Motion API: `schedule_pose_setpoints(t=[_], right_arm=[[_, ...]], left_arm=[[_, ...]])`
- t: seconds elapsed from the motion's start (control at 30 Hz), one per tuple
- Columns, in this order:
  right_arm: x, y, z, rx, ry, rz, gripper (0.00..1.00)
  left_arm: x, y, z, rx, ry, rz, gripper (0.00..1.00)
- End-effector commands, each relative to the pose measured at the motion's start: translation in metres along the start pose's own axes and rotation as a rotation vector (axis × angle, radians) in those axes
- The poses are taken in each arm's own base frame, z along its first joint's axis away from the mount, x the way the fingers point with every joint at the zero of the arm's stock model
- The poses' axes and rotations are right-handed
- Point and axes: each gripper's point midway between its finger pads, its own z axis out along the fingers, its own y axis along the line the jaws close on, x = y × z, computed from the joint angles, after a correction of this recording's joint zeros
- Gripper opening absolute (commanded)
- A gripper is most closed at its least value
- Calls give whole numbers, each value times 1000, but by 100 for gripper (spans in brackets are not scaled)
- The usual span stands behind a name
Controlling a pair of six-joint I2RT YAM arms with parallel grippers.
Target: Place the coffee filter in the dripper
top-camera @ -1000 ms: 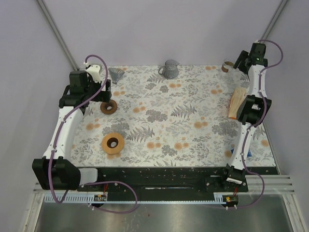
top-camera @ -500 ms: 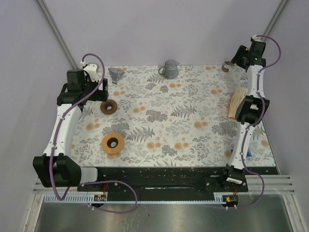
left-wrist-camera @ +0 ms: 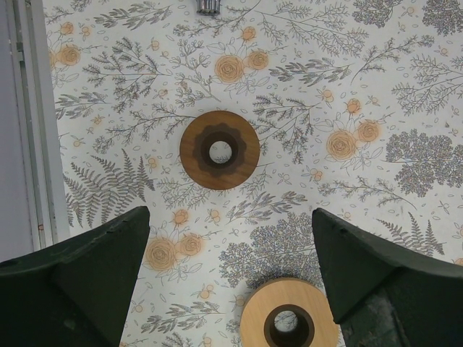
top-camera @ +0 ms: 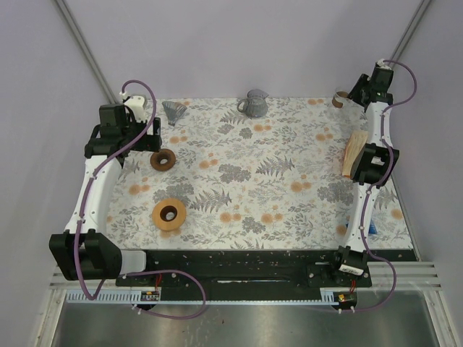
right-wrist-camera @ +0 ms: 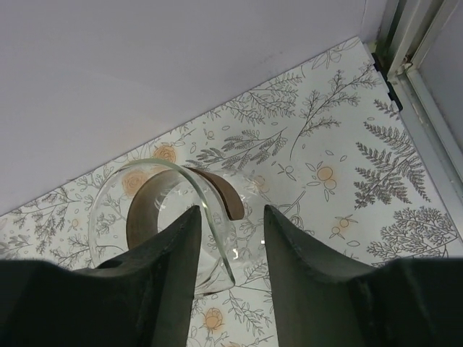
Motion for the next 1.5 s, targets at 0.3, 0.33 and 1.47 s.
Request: schedule_pose_setpoints(t=[0.3, 0.33, 1.47], right_arm=[[-31, 30, -26, -98, -52, -51, 0], [-33, 33, -31, -106, -52, -69, 0], [246, 295, -285, -674, 209, -663, 0]], left_arm=[[-20, 2, -6, 0, -60, -8, 97], [-20, 1, -6, 4, -59, -8, 97], [7, -30, -19, 154, -86, -2, 97]])
